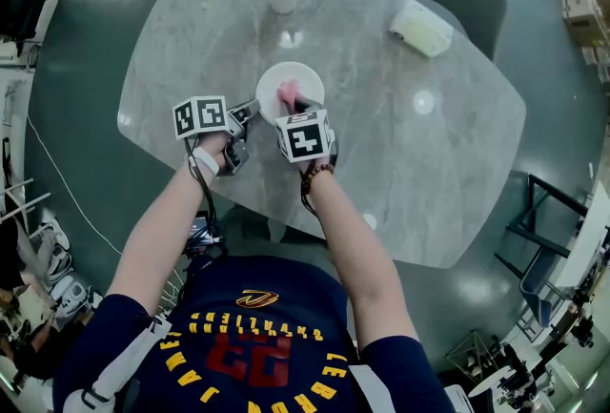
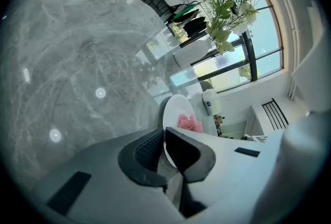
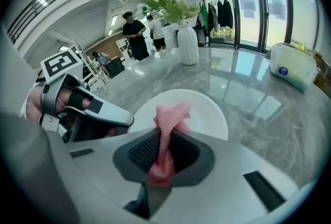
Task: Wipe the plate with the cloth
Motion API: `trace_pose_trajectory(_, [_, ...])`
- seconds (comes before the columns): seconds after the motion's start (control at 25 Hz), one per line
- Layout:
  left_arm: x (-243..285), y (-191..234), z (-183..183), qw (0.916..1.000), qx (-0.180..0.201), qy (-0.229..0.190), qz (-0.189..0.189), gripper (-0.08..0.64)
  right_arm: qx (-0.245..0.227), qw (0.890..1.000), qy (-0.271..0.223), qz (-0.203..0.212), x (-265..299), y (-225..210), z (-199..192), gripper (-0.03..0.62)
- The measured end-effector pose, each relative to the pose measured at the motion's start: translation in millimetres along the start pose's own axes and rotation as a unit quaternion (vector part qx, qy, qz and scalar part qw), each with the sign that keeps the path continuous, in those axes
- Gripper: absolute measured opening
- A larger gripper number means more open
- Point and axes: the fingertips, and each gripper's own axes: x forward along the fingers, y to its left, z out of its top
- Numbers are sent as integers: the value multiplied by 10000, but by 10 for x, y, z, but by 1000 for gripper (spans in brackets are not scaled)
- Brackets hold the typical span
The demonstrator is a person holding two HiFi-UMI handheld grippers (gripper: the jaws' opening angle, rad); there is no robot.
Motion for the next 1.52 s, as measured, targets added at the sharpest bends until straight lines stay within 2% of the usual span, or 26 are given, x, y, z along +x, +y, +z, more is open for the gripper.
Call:
trace_pose_trajectory(0.36, [-3,17,-6,10000,70,36,60,15,222,9986,-215,-436,-247,-527,-19,46])
trace_pose_trajectory(0.6, [-15,26,-7,9999,44,17,101,15,611,9950,-310,-733,-426,-739,-68,46])
trace_pose_trajectory(0.72, [-19,19,-13,9999,40,0,113,15,781,9937,-571,-572,-484,-632,7,46])
trace_pose_trajectory(0.84, [-13,22,-24,9999,-6,-39,110,15,791,9948,-608,-211,-413,-311,22,46])
trace_pose_trajectory(1.0, [5,35,-31,9999,-94,-106,65,15,365,9985,-348,227,-158,224,-68,46])
trace_pose_trajectory(1.12, [8,39,-9,9998,-105,-136,40,15,126,9990,-174,399,-15,447,-106,46])
trace_pose_trajectory(1.28, [10,26,-7,9999,-49,-137,39,15,52,9995,-81,313,-12,346,-170,46])
trace_pose_trajectory(1.52, [-4,36,-12,9999,-55,-110,27,15,217,9997,-36,-127,-181,-173,-279,46])
